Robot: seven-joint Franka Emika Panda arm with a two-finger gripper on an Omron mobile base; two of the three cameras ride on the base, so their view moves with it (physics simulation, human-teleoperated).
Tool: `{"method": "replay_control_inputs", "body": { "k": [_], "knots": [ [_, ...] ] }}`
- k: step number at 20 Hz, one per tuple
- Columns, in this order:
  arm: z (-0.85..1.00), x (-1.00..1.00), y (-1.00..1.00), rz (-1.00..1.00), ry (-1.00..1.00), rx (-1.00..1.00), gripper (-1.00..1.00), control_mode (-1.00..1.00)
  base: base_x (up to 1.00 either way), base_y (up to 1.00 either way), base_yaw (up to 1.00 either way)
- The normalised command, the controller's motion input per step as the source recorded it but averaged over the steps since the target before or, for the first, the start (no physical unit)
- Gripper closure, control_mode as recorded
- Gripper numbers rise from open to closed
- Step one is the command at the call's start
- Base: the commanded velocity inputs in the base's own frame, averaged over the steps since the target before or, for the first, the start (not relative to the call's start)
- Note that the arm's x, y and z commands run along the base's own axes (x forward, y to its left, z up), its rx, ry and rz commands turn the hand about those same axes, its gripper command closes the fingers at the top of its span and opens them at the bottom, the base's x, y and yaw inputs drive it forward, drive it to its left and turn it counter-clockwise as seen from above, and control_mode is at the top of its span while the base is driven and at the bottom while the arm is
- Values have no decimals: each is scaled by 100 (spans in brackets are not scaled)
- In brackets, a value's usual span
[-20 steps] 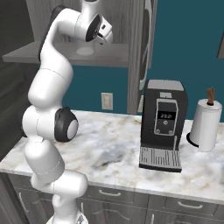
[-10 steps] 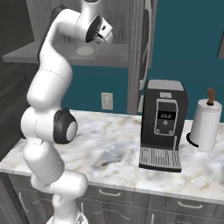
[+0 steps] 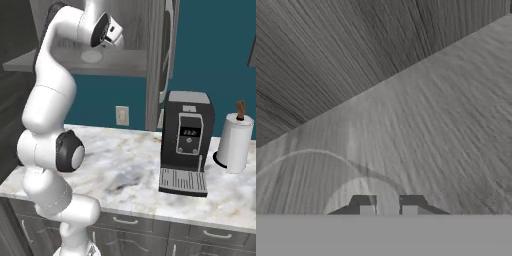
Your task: There is a bowl on the dining counter. Grab a lemon wedge from the fridge and place it in the bowl. Then get the liquor bottle and glass cup from the cabinet and place them next to the bowl.
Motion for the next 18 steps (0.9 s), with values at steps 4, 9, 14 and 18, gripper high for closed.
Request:
{"method": "replay_control_inputs", "body": {
  "k": [4, 9, 14, 18],
  "knots": [
    [12, -99, 43, 0, -17, -2, 100, -100, 0, 0, 0],
    [4, -100, 19, 1, -17, -10, 100, -100, 0, 0, 0],
    [-8, -100, 0, 2, -4, -18, 100, -100, 0, 0, 0],
    [-34, -100, -1, 2, 3, -13, 100, -100, 0, 0, 0]
  ]
}}
